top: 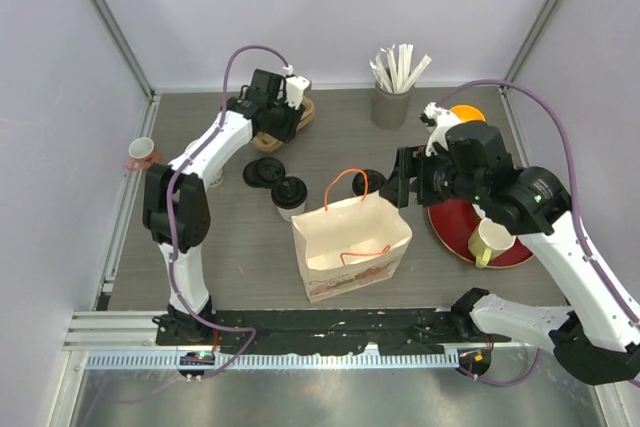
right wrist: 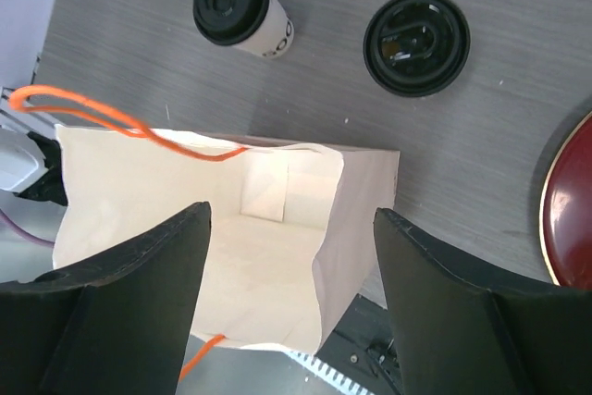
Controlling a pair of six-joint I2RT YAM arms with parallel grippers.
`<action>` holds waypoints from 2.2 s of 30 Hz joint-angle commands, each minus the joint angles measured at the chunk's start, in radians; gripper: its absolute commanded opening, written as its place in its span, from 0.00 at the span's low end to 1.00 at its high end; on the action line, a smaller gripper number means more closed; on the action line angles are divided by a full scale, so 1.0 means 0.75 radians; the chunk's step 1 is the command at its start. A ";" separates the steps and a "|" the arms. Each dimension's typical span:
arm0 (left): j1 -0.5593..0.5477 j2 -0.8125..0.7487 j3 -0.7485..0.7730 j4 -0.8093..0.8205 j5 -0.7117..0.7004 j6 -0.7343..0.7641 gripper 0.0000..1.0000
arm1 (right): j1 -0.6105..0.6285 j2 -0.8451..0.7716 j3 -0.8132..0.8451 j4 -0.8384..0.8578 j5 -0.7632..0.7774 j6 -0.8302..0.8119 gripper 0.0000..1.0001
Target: Pack the takeout coffee
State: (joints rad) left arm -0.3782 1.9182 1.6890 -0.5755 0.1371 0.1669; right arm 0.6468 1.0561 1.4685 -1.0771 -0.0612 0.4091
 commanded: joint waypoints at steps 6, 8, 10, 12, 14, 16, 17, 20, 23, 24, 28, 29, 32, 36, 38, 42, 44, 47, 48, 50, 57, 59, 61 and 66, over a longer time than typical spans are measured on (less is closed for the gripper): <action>0.060 0.205 0.263 -0.024 0.019 0.092 0.33 | -0.001 -0.091 0.100 0.098 0.075 -0.057 0.78; 0.085 0.260 0.300 -0.083 0.062 0.088 0.30 | -0.001 -0.103 0.100 0.098 0.131 -0.044 0.78; 0.099 0.281 0.327 -0.104 0.101 0.088 0.29 | -0.001 -0.113 0.093 0.096 0.151 -0.036 0.78; 0.105 0.287 0.315 -0.110 0.130 0.099 0.28 | 0.001 -0.120 0.085 0.098 0.153 -0.026 0.78; 0.103 0.289 0.301 -0.110 0.159 0.103 0.29 | -0.001 -0.122 0.081 0.096 0.153 -0.020 0.78; 0.103 0.300 0.296 -0.120 0.169 0.105 0.30 | -0.003 -0.118 0.079 0.096 0.155 -0.018 0.78; 0.103 0.302 0.296 -0.126 0.169 0.107 0.31 | -0.001 -0.120 0.075 0.094 0.157 -0.018 0.78; 0.103 0.316 0.296 -0.120 0.167 0.111 0.32 | -0.001 -0.113 0.073 0.094 0.153 -0.016 0.78; 0.103 0.349 0.333 -0.118 0.149 0.123 0.32 | -0.003 -0.111 0.073 0.094 0.149 -0.018 0.78; 0.103 0.359 0.345 -0.120 0.136 0.129 0.32 | -0.001 -0.111 0.075 0.094 0.149 -0.020 0.78; 0.105 0.422 0.407 -0.149 0.112 0.135 0.32 | -0.001 -0.118 0.075 0.092 0.149 -0.018 0.78; 0.105 0.428 0.417 -0.149 0.108 0.141 0.32 | -0.003 -0.116 0.073 0.092 0.149 -0.018 0.78; 0.108 0.437 0.423 -0.141 0.093 0.144 0.31 | -0.001 -0.120 0.061 0.098 0.137 -0.012 0.78; 0.108 0.431 0.421 -0.133 0.089 0.152 0.30 | -0.001 -0.128 0.036 0.117 0.125 -0.006 0.78; 0.112 0.424 0.419 -0.118 0.071 0.160 0.30 | -0.003 -0.126 0.026 0.125 0.116 -0.006 0.78; 0.124 0.428 0.423 -0.100 0.048 0.178 0.30 | -0.003 -0.113 0.024 0.137 0.098 -0.010 0.78; 0.126 0.441 0.433 -0.108 0.040 0.189 0.30 | -0.003 -0.109 0.024 0.139 0.098 -0.014 0.78; 0.130 0.447 0.434 -0.118 0.040 0.193 0.30 | -0.001 -0.105 0.020 0.148 0.098 -0.016 0.78; 0.130 0.447 0.429 -0.120 0.038 0.195 0.30 | -0.003 -0.103 0.020 0.152 0.098 -0.016 0.78; 0.130 0.445 0.429 -0.118 0.044 0.199 0.29 | -0.003 -0.099 0.020 0.152 0.045 -0.018 0.78; 0.130 0.400 0.421 -0.110 0.069 0.225 0.00 | -0.001 -0.085 0.018 0.166 0.026 -0.022 0.78; 0.130 0.373 0.409 -0.102 0.067 0.238 0.00 | -0.001 -0.087 0.016 0.170 0.024 -0.020 0.78; 0.132 0.355 0.389 -0.080 0.063 0.256 0.00 | -0.001 -0.087 0.016 0.170 0.022 -0.020 0.78; 0.132 0.292 0.350 -0.039 0.056 0.277 0.00 | -0.001 -0.091 0.016 0.172 0.022 -0.020 0.77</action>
State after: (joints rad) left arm -0.2874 2.2314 1.9648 -0.6498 0.1833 0.3473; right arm 0.6464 0.9951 1.4807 -0.9951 -0.0349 0.3954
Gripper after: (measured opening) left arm 0.014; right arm 0.777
